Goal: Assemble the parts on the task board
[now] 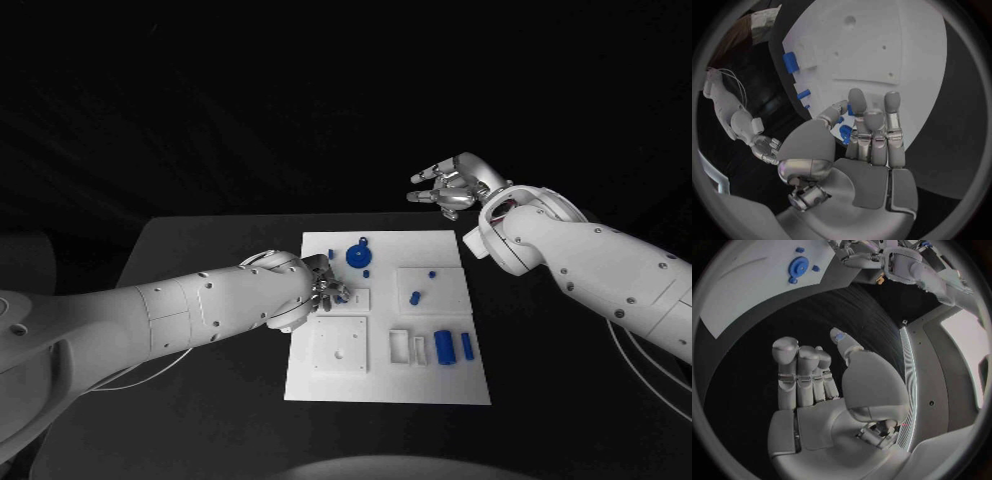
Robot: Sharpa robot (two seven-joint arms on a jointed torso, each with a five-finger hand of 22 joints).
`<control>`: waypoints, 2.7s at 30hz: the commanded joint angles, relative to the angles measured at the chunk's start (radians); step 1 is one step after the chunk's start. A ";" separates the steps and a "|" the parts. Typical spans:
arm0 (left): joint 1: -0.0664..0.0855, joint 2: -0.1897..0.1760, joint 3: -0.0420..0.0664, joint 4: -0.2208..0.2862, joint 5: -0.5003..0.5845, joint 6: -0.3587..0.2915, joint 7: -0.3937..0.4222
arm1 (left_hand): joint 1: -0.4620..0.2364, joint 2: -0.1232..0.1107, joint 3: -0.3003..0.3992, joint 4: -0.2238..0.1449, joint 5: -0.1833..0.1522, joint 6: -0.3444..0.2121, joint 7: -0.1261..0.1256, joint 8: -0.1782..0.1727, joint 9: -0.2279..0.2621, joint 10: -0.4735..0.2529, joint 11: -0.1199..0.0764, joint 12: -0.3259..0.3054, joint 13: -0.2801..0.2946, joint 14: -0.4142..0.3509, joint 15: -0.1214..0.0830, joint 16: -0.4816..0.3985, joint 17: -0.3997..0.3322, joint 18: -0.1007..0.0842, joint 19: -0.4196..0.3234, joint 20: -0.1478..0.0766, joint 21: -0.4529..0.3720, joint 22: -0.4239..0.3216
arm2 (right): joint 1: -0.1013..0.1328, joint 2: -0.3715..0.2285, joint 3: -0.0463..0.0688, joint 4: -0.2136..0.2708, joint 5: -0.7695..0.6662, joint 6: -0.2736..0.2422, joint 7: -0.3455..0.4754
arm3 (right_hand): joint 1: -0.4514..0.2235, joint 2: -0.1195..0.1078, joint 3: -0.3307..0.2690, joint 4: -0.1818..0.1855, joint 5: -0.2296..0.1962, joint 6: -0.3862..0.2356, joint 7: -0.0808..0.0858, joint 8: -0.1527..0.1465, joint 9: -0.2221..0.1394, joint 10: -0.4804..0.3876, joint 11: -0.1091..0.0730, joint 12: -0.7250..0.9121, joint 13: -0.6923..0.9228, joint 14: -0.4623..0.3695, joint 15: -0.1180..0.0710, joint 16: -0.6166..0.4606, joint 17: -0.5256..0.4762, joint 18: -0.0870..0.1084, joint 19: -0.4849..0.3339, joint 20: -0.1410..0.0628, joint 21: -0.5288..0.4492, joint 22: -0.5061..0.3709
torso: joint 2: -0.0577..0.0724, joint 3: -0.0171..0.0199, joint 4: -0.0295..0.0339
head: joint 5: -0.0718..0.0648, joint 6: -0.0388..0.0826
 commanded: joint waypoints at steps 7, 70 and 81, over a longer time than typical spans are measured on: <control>-0.016 0.016 -0.006 -0.011 0.006 0.062 -0.015 | 0.022 0.010 -0.001 0.006 -0.039 0.141 -0.113 0.003 0.012 0.035 -0.024 0.014 0.005 0.006 -0.004 0.019 0.007 -0.020 0.004 -0.001 0.002 0.020 | 0.000 0.004 0.000 -0.002 -0.003 0.017 0.002 | -0.011 0.001 -0.001 -0.007 0.006 0.004 -0.002 -0.003 -0.001 -0.005 0.001 -0.004 -0.002 -0.001 -0.004 -0.005 -0.002 0.019 0.051 0.002 -0.005 0.089 | 0.000 0.0001 0.0008 | -0.003 -0.002; -0.018 0.035 -0.006 -0.043 -0.037 0.091 -0.008 | 0.002 -0.054 -0.096 0.143 -0.187 0.185 -0.138 0.025 0.129 0.034 -0.036 0.104 0.052 0.018 -0.006 0.124 0.079 -0.014 -0.003 0.005 0.037 0.019 | -0.003 0.016 0.000 -0.012 -0.003 0.022 0.005 | -0.015 0.002 -0.002 -0.008 0.013 0.002 -0.002 -0.003 -0.001 -0.006 0.002 -0.004 -0.003 -0.002 -0.004 -0.005 -0.001 0.019 0.051 0.002 -0.009 0.088 | 0.001 -0.0010 0.0038 | -0.013 -0.007; -0.020 0.037 -0.006 -0.055 -0.037 0.086 -0.008 | 0.024 -0.091 -0.094 0.215 -0.230 0.189 -0.139 0.025 0.131 0.034 -0.036 0.104 0.049 0.018 -0.007 0.124 0.075 -0.014 0.000 0.005 0.033 0.020 | -0.006 0.016 0.000 -0.013 -0.003 0.022 0.005 | -0.015 0.002 -0.002 -0.008 0.013 0.002 -0.002 -0.003 -0.001 -0.006 0.002 -0.004 -0.003 -0.002 -0.004 -0.005 -0.001 0.019 0.051 0.002 -0.009 0.088 | 0.001 -0.0013 0.0050 | -0.016 -0.007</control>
